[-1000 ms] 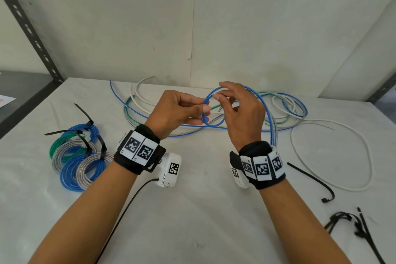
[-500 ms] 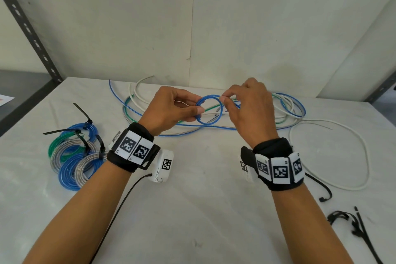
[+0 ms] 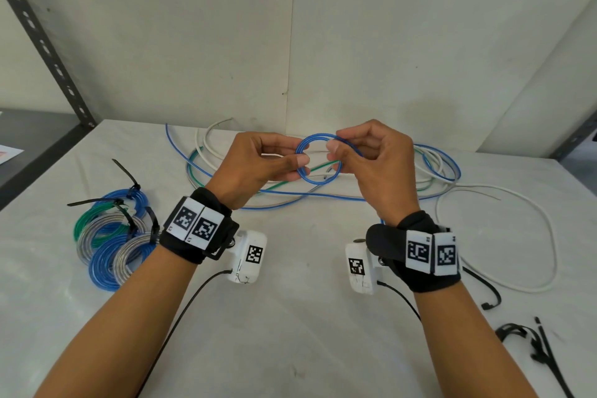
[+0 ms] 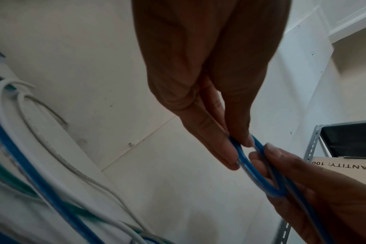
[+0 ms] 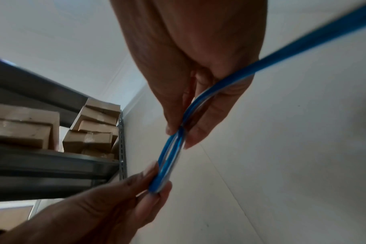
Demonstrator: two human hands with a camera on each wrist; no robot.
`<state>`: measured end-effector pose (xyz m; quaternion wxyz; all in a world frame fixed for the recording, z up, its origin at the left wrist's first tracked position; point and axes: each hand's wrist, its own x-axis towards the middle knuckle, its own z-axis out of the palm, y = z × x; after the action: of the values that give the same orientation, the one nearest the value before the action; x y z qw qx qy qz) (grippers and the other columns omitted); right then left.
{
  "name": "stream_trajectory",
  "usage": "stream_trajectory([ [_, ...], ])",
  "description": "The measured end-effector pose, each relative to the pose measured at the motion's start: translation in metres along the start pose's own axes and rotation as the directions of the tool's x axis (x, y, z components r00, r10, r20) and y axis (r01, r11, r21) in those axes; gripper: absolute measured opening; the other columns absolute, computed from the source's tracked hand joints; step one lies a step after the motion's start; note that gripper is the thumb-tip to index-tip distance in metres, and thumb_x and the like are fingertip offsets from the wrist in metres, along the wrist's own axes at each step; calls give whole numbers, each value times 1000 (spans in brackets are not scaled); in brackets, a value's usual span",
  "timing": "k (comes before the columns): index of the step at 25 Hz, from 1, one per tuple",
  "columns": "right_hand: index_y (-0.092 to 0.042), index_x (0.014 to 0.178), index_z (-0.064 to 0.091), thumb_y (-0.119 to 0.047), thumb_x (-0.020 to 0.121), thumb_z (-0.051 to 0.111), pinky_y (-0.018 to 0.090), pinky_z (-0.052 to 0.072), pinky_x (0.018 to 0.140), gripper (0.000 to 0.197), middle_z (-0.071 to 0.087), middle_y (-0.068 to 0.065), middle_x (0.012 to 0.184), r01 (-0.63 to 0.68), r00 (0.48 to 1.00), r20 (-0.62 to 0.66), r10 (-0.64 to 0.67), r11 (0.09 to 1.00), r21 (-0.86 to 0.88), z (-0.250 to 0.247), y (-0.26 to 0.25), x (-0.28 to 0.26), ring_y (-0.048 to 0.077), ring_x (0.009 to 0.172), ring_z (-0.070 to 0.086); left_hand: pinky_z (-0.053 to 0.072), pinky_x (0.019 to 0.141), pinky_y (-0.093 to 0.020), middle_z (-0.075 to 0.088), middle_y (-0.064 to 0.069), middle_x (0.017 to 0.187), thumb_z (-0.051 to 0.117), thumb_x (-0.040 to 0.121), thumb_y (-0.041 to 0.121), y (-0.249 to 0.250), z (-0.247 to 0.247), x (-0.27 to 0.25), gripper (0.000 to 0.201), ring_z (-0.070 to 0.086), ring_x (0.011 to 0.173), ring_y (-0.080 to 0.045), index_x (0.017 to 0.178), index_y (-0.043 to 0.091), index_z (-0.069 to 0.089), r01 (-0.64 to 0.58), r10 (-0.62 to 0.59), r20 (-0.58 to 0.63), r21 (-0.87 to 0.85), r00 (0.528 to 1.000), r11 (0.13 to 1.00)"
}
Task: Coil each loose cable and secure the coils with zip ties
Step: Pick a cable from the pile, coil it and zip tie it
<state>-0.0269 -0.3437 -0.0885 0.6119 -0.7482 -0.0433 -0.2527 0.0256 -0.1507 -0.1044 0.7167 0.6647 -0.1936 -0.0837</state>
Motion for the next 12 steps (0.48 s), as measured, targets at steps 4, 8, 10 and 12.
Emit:
stream_trajectory([
  [4,-4,89,73,-8,85,79,37,61,71,8,76,10,80,28,997,-74,-26,999,31,-4,4,2,23,76,75,60,76,-29,77,-18,93,77,84,3,0,2,-2,24,76,87,-29,107,-1,74,15,-20,59,71,998,997],
  [8,-8,89,74,-9,85,79,33,60,68,6,76,10,78,26,988,-156,-13,997,77,-9,4,4,21,74,74,59,74,-26,76,-18,89,75,86,4,1,-1,-2,20,76,84,-26,105,-2,73,33,-44,87,115,995,993],
  [10,-9,89,74,-10,85,79,31,59,66,6,75,12,78,28,981,-196,-3,992,125,-10,5,4,22,74,73,60,74,-27,76,-20,89,75,86,3,-1,-3,-2,19,76,83,-27,104,-2,73,34,-45,80,134,996,990],
  [12,-9,88,74,-10,86,78,31,58,64,5,75,13,79,13,978,-208,21,987,161,-8,6,2,23,74,73,60,72,-26,76,-18,86,75,86,1,-2,-4,-3,19,76,81,-25,104,-3,73,22,-27,43,122,999,992],
])
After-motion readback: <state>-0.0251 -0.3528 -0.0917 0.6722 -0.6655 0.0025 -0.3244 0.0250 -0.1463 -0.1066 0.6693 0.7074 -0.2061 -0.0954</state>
